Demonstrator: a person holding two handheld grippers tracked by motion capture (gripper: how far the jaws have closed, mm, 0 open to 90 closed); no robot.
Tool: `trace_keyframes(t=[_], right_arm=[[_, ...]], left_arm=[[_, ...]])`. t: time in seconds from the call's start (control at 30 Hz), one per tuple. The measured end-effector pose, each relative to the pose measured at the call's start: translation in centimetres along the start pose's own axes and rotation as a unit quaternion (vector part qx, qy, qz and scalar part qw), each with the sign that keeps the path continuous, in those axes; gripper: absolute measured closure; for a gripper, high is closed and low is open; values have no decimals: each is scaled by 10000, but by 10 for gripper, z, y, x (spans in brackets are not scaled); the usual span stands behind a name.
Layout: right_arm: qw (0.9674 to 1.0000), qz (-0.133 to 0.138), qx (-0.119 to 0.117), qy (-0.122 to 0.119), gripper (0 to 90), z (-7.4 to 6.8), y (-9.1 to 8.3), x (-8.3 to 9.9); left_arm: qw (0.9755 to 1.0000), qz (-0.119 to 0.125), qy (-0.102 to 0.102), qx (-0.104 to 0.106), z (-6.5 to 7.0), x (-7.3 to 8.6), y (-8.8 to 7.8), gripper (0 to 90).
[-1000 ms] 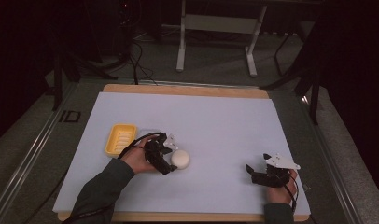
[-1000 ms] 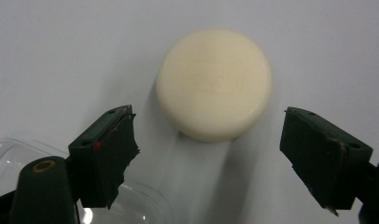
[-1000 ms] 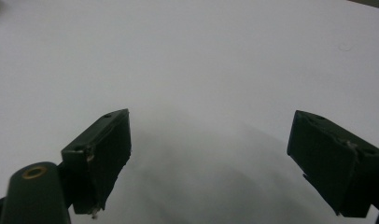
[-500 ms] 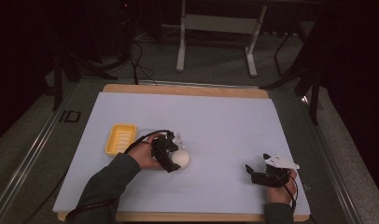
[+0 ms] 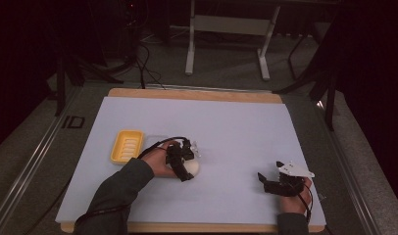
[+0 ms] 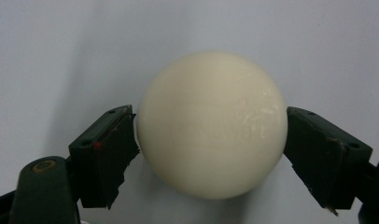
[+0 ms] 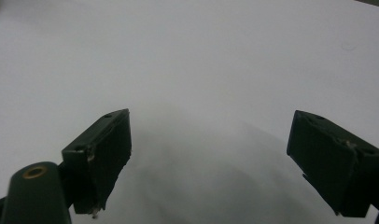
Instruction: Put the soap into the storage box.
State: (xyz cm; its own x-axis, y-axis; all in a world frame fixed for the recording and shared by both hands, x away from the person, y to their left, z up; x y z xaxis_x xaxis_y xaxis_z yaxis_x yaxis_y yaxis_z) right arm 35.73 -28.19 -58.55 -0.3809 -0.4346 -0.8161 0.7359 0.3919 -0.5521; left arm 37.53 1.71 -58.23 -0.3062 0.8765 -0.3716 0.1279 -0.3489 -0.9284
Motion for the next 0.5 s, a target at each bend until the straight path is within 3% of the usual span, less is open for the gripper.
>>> trace_keyframes(t=[0.5], right_arm=[[10000, 27, -14, -13, 137, 0, 0, 0]], left_arm=[[9977, -628, 272, 24, 0, -6, 9, 216]])
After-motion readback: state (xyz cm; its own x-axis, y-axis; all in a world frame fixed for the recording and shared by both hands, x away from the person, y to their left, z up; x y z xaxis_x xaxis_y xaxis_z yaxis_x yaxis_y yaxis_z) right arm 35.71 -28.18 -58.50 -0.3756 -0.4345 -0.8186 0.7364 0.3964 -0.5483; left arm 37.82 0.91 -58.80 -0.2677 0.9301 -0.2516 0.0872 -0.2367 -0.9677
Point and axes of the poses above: each handheld gripper's, and its own axes: y roughly forward along the jaws, x roughly out of its underside, z roughly to its right, the point moved 9 cm from there along y, roughly forward along the jaws, and after that the axes turned 5 degrees about -y, right-handed, at the moved point
